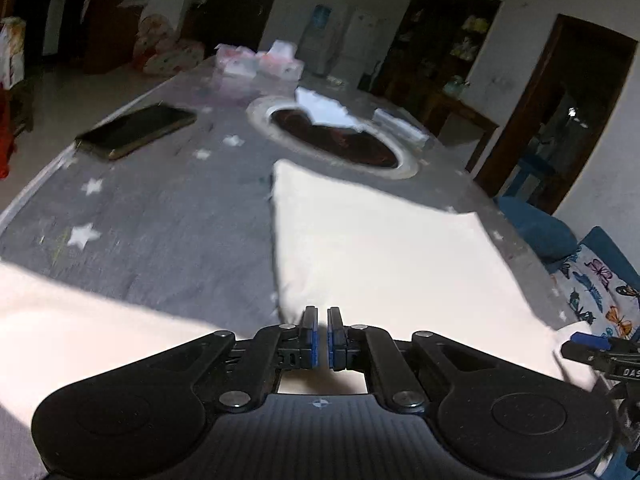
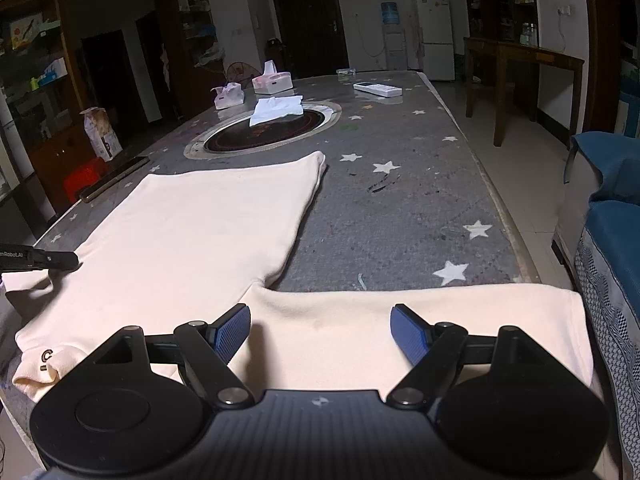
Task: Fold clothes
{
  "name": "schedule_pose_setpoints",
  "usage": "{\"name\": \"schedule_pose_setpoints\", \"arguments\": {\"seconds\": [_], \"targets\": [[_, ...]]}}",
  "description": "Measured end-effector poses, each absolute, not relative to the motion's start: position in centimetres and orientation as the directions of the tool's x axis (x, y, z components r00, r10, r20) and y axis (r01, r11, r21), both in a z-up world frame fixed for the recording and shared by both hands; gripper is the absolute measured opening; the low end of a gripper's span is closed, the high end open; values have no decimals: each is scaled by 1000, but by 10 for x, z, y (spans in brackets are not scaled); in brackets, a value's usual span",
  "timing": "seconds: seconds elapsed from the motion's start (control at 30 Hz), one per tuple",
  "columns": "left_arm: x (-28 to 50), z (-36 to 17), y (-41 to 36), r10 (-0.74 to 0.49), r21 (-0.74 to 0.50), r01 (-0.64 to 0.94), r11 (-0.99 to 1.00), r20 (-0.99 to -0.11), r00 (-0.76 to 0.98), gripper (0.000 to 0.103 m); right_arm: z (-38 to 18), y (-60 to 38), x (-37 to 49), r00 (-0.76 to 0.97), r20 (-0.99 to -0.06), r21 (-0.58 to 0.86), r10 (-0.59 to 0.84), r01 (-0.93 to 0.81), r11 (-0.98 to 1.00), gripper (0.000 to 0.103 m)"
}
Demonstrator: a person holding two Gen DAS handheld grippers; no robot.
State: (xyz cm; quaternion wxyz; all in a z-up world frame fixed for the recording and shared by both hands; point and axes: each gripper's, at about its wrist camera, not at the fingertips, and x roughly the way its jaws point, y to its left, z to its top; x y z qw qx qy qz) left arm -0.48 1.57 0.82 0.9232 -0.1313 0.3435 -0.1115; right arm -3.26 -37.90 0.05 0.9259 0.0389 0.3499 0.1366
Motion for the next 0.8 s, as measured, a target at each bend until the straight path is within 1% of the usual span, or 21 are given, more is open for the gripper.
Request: {"name": "schedule_pose_setpoints", "arguments": {"seconds": [0.07,0.17,0.23,0.43,0.67,0.8], "targets": [[-1,9,13,-288,-309,115,944,-607,740,6,1,-379,-33,722,-634,171,277,-219,961,79],[10,1,12,-249,-280,81,956,-641,726,5,0,-380,-35,720,-640,165,269,-213,963,79],[10,-1,15,-250,-280,85,956,-629,736,6,1,-382,-38,718,-643,162,266,-213,964,79],[9,0,14,-241,-261,90,961,-633,736,6,4,-389,-54,720,-652,130,237,-202,971,79],[9,1,8,-219,-225,94,970,-640,737,5,13,-374,-83,729,-631,84,267,-277,957,79],[10,2,6,-210,-209,95,973,-644,736,6,18,-354,-90,728,-607,66,319,-354,933,79]]}}
